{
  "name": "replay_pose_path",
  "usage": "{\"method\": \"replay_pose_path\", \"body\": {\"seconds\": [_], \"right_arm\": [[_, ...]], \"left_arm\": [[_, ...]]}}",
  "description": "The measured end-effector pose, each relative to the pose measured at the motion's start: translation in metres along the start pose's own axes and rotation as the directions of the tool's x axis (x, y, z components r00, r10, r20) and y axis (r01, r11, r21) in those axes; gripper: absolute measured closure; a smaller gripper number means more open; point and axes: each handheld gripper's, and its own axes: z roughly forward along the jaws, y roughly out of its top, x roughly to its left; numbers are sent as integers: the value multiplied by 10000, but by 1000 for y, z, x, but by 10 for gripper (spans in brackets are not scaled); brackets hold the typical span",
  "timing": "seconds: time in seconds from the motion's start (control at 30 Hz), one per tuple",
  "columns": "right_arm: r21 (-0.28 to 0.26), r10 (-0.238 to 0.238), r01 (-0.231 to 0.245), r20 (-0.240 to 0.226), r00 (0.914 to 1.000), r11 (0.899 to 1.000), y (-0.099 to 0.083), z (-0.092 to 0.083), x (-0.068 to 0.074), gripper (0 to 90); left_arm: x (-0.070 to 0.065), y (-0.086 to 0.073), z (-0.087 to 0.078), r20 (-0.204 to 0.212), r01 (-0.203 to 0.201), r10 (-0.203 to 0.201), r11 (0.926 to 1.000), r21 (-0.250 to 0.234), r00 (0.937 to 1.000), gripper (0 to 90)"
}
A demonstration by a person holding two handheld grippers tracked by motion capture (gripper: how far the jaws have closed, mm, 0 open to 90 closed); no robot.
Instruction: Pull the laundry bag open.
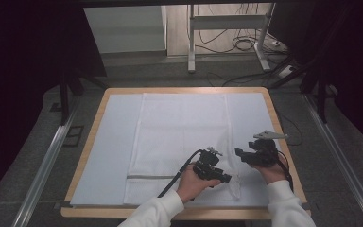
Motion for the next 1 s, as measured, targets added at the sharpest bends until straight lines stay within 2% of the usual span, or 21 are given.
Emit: {"method": "replay_pose_path", "body": {"seconds": [0.47,0.6,1.0], "right_arm": [[-63,60,-60,61,10000,10000,0,-2,-2,333],[-51,55,-55,74,10000,10000,0,-2,-2,333],[-71,44,-43,81,10000,10000,1,-2,-2,333]], "left_arm": [[-1,-1,5,26,12,-13,9999,130,10000,620],[1,0,7,18,137,-137,9998,123,9999,654],[-1,1,10,-270,16,-14,9999,100,9996,750]]}}
